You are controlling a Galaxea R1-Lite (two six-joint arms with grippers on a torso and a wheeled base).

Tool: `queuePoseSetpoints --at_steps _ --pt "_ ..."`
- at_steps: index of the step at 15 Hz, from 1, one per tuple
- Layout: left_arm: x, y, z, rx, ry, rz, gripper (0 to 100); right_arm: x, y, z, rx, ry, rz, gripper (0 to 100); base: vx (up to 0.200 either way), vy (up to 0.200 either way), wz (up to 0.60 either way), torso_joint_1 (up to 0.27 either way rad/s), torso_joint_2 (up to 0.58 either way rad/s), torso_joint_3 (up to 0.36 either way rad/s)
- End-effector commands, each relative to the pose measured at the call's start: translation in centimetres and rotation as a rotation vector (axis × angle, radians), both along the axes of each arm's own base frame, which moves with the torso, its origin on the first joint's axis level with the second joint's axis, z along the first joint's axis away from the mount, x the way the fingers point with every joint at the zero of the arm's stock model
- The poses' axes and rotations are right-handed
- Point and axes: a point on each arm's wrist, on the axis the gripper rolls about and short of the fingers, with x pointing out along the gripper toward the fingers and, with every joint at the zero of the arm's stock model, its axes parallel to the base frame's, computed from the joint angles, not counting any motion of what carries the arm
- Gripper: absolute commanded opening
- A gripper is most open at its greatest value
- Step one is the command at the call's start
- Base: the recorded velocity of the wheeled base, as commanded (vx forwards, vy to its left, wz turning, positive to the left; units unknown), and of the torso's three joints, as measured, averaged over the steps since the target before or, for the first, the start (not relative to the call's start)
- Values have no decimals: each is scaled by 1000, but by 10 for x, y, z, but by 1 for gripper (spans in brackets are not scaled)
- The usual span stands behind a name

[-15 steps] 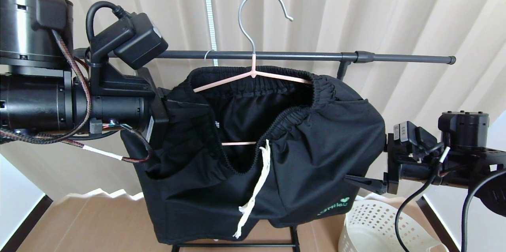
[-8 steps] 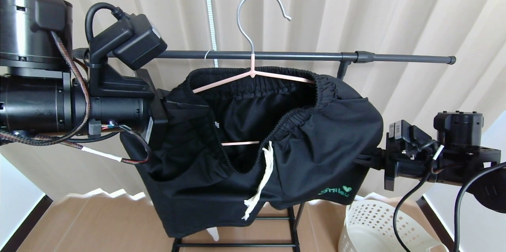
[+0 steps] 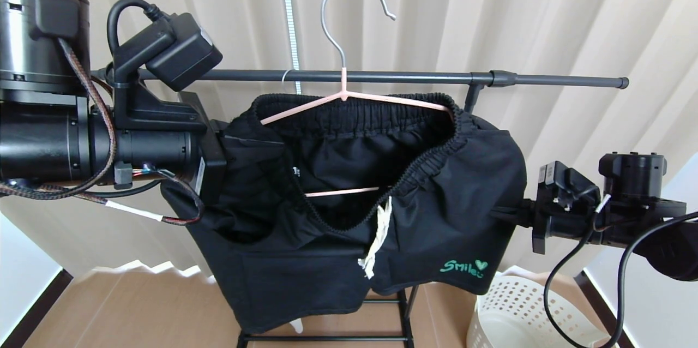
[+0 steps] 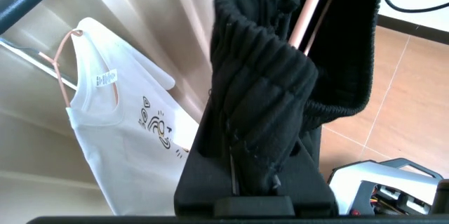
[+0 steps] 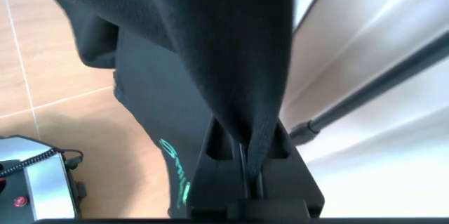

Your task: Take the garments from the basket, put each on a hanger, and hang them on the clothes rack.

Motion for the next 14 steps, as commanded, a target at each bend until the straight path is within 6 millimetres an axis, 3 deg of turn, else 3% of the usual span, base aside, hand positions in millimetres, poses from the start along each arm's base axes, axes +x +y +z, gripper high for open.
queuePoseSetpoints --at_steps 1,14 --pt "0 1 0 -1 -2 4 0 5 -4 -6 0 16 -11 0 0 0 0 0 0 0" --pt "1 0 -1 -14 21 12 0 4 -4 -5 1 16 -14 0 0 0 0 0 0 0"
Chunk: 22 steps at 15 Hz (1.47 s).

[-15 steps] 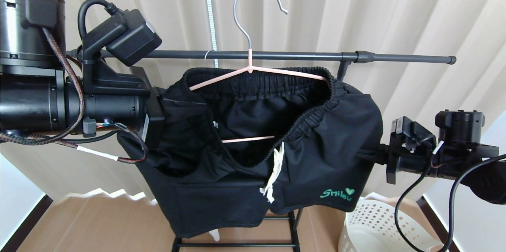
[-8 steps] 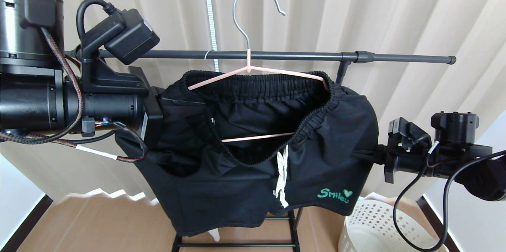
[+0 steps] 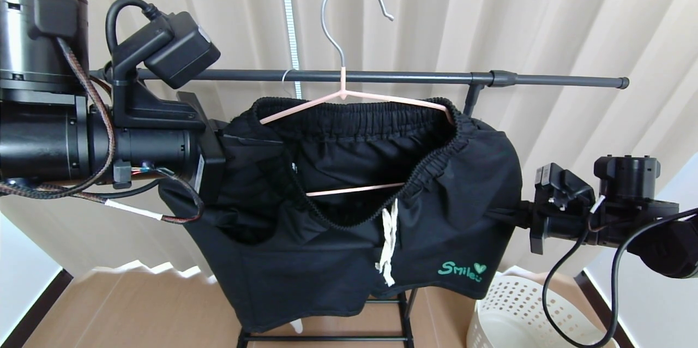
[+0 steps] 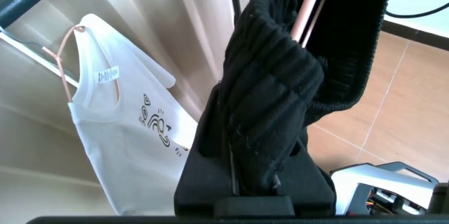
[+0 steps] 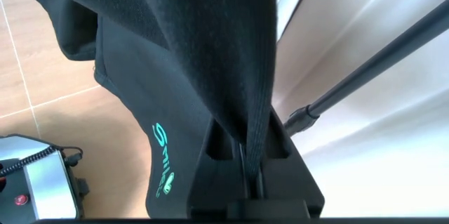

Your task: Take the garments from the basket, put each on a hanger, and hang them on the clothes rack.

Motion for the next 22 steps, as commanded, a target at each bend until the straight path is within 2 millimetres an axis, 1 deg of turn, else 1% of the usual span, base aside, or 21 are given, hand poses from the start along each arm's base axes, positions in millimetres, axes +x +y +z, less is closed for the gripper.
queuePoseSetpoints --at_steps 1,4,5,8,11,13,15,16,17,19,21,22 --pt "1 0 -1 -3 8 3 0 -3 0 2 -2 -10 3 100 0 0 0 0 0 0" --pt "1 -1 -1 -12 23 9 0 -6 1 5 -7 -22 5 100 0 0 0 0 0 0" --pt "2 0 -2 -9 26 23 0 -11 1 11 -9 -43 8 100 0 0 0 0 0 0" --pt "3 1 -3 -7 36 66 0 -19 1 22 -11 -110 9 100 0 0 0 0 0 0" --pt "5 1 -9 6 57 99 0 -29 2 34 -10 -168 11 100 0 0 0 0 0 0" --pt "9 -2 -14 19 74 137 0 -38 4 47 -8 -209 15 100 0 0 0 0 0 0" --pt "13 -4 -17 21 94 164 0 -42 9 56 9 -212 10 100 0 0 0 0 0 0" --pt "15 -7 -19 22 105 183 0 -44 12 64 21 -206 -32 100 0 0 0 0 0 0" --pt "17 -12 -20 13 127 211 0 -45 22 70 44 -178 -100 100 0 0 0 0 0 0" --pt "20 -19 -23 5 153 237 0 -44 40 78 82 -147 -182 100 0 0 0 0 0 0" --pt "23 -26 -29 19 173 246 0 -43 50 88 116 -143 -256 100 0 0 0 0 0 0" --pt "24 -27 -31 20 182 252 0 -42 52 91 133 -139 -268 100 0 0 0 0 0 0"
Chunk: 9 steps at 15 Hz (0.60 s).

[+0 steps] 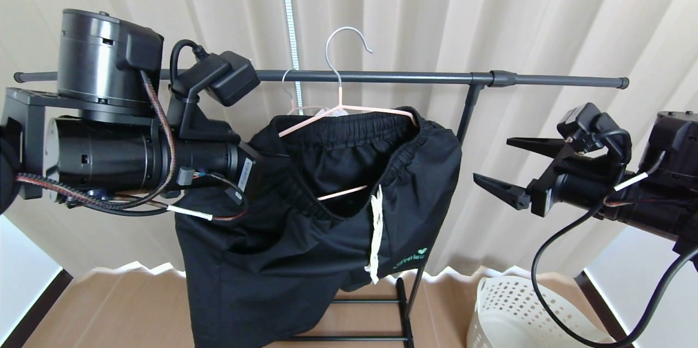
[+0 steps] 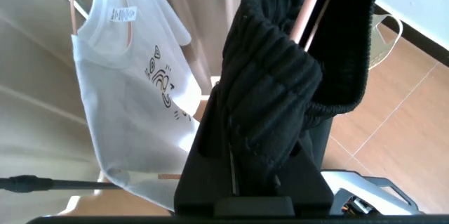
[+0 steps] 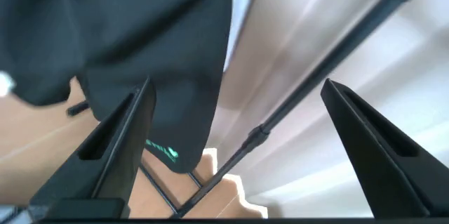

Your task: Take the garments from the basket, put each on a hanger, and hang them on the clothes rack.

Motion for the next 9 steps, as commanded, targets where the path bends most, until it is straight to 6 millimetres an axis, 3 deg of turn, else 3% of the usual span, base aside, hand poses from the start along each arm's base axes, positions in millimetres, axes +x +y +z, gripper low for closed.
queuePoseSetpoints --at_steps 1,9 --pt "6 -6 -7 6 29 -3 0 0 6 10 25 -21 11 100 0 0 0 0 0 0" --pt "26 -35 -14 -27 86 51 0 7 7 20 90 -13 -31 100 0 0 0 0 0 0"
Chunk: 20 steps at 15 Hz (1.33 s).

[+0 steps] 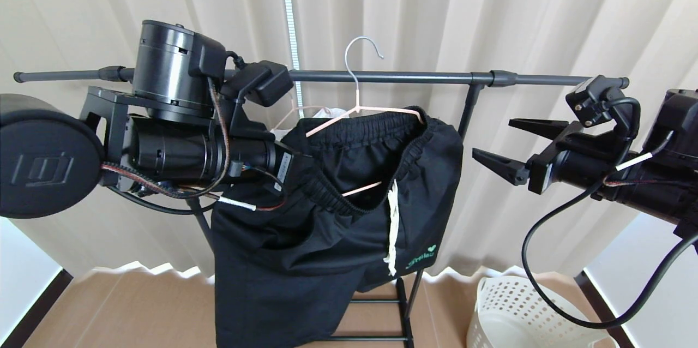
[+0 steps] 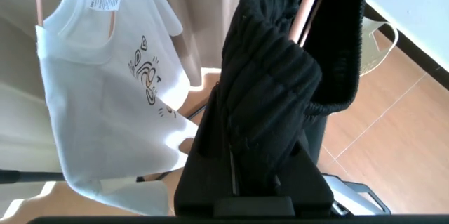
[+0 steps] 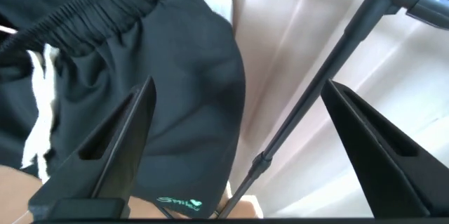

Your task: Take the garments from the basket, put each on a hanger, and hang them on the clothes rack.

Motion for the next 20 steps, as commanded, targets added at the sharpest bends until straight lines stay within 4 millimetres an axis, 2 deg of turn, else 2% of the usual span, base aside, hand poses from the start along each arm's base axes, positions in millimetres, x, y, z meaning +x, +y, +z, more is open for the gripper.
queuePoseSetpoints --at_steps 1,8,13,19,20 --pt "6 -9 -7 1 25 -7 0 3 1 -2 -2 5 -7 100 0 0 0 0 0 0" --pt "28 -43 -9 -38 92 59 0 5 1 -1 -3 2 -21 100 0 0 0 0 0 0" --pt "45 -52 -3 -32 150 191 0 6 0 0 -2 -2 -23 100 0 0 0 0 0 0" --pt "59 -57 -11 -23 140 288 0 5 0 0 -2 -2 -23 100 0 0 0 0 0 0" --pt "67 -61 -13 -26 134 304 0 6 1 0 -3 -1 -21 100 0 0 0 0 0 0"
